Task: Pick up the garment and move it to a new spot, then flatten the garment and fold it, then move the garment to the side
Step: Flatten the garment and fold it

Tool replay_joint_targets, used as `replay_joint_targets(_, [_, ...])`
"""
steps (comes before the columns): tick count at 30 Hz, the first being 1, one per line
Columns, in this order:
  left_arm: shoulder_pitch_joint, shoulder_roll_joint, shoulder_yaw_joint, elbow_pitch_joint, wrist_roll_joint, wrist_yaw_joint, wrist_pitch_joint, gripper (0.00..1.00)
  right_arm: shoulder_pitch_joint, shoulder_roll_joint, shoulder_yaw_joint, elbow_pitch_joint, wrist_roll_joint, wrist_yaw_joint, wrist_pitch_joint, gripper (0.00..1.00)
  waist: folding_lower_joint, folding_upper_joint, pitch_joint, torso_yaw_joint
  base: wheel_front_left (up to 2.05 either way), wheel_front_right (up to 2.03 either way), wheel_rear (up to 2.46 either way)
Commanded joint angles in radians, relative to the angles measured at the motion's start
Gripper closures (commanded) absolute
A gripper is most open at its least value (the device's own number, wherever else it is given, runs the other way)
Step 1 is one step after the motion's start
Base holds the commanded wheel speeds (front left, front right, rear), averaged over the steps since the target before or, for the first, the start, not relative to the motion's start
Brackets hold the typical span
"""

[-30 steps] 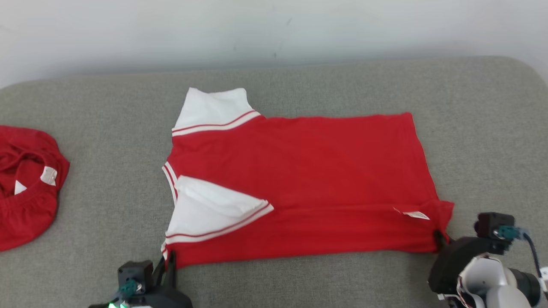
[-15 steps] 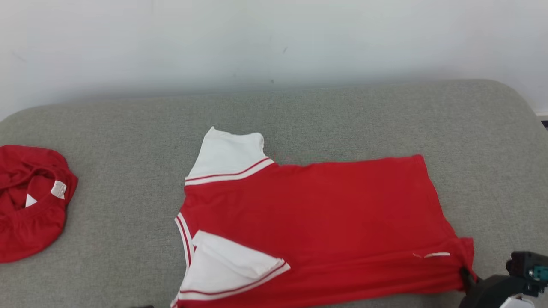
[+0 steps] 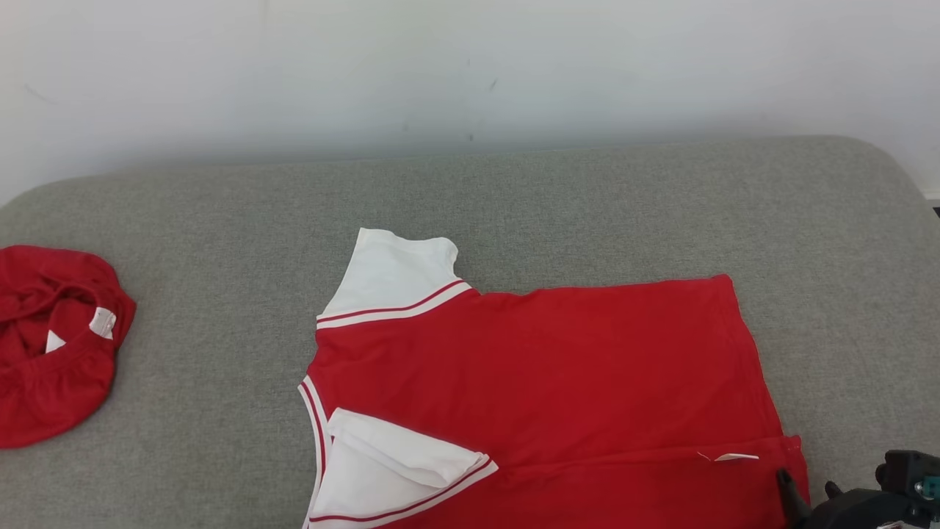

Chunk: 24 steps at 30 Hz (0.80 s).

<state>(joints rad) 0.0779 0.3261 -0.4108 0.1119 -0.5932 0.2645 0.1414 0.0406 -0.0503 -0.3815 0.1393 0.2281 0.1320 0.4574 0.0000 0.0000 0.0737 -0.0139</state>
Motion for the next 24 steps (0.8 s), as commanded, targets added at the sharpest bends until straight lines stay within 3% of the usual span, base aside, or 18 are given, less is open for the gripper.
replay_joint_targets(1, [0.005,0.01,0.012,-0.014,-0.001,0.007,-0.007,0.0,-0.007,0.0,-0.004,-0.017,-0.012,-0.003,-0.007,0.0,0.0,0.0,-0.001,-0.006,0.0,0.0,0.0])
replay_joint_targets(8, [-0.078,0.042,0.044,-0.046,0.006,-0.005,-0.014,0.0,-0.07,0.001,0.019,-0.116,-0.052,-0.003,0.036,0.0,0.0,0.0,0.01,-0.023,0.0,0.0,0.0])
replay_joint_targets(12, [-0.196,0.044,0.052,-0.01,-0.008,-0.048,-0.003,0.0,-0.157,-0.005,0.074,-0.154,-0.086,-0.003,0.09,0.0,0.0,0.0,0.039,-0.034,0.0,0.0,0.0])
replay_joint_targets(24, [-0.677,-0.007,0.009,0.295,0.031,-0.158,0.049,0.0,-0.485,-0.081,0.276,0.012,-0.103,-0.003,0.116,0.0,0.0,0.0,0.207,-0.084,0.0,0.0,0.0])
